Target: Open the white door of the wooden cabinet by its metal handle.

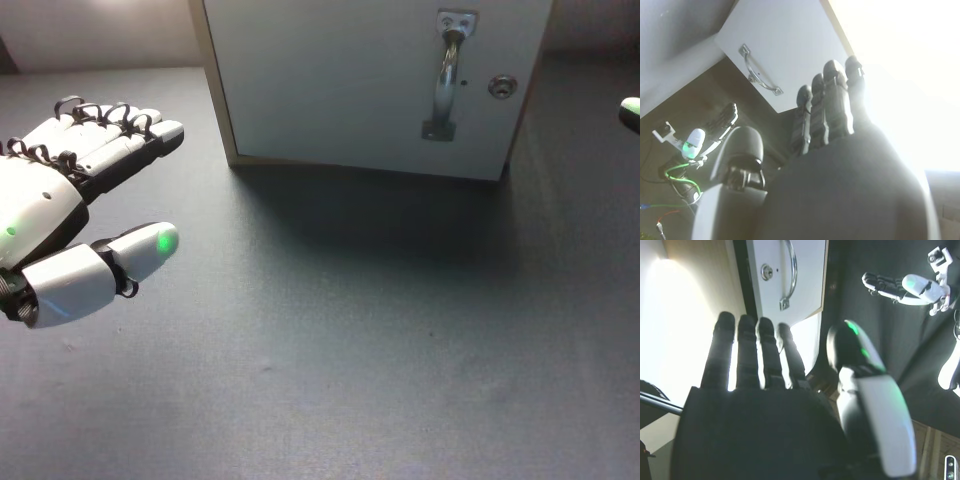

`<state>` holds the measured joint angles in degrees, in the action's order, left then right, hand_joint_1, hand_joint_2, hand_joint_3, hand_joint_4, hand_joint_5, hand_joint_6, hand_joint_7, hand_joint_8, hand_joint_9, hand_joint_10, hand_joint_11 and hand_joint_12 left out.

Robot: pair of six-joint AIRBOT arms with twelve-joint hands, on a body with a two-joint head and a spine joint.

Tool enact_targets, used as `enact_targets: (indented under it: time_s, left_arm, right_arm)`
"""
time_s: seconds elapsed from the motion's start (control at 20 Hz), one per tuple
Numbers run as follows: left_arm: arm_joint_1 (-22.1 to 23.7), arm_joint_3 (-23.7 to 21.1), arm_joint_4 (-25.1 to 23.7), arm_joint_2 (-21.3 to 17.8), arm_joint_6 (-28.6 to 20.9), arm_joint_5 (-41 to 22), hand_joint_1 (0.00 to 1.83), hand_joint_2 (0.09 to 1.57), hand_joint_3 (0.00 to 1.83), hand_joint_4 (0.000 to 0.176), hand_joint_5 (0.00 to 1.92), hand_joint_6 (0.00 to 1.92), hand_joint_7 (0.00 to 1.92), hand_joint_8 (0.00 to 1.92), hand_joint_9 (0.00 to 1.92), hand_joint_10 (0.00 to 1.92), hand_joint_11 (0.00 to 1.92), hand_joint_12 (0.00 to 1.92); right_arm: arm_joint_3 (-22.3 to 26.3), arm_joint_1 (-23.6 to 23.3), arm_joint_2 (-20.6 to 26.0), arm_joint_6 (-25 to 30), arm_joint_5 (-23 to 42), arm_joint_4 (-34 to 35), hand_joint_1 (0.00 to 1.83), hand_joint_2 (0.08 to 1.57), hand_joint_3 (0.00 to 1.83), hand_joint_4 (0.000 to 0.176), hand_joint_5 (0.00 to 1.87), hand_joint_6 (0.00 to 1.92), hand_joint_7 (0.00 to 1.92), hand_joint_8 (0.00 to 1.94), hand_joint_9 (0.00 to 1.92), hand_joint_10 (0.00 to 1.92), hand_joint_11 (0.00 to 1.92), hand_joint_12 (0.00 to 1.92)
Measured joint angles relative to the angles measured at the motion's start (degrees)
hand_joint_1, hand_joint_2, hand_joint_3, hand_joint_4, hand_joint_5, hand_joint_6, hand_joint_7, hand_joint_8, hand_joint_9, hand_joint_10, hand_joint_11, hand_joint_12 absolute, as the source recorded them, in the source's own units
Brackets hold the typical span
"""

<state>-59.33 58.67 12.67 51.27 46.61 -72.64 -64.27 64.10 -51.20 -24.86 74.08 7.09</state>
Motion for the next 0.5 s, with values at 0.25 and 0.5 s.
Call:
enact_targets:
  time_s: [0.25, 0.5]
  left_arm:
    - [0.0, 0.0, 0.04, 0.0, 0.02, 0.15, 0.0, 1.44, 0.01, 0.0, 0.18, 0.0, 0.14, 0.0, 0.12, 0.0, 0.06, 0.16]
    - [0.0, 0.24, 0.07, 0.2, 0.02, 0.26, 0.0, 1.42, 0.0, 0.0, 0.19, 0.0, 0.15, 0.0, 0.14, 0.0, 0.06, 0.14]
  right_arm:
    - [-0.07, 0.0, -0.5, -0.02, -0.37, -0.28, 0.09, 1.41, 0.0, 0.0, 0.08, 0.0, 0.06, 0.0, 0.04, 0.0, 0.07, 0.06]
    - [-3.1, -4.48, -2.27, -0.02, -3.15, -1.2, 0.32, 1.46, 0.0, 0.0, 0.0, 0.0, 0.0, 0.0, 0.0, 0.0, 0.0, 0.0]
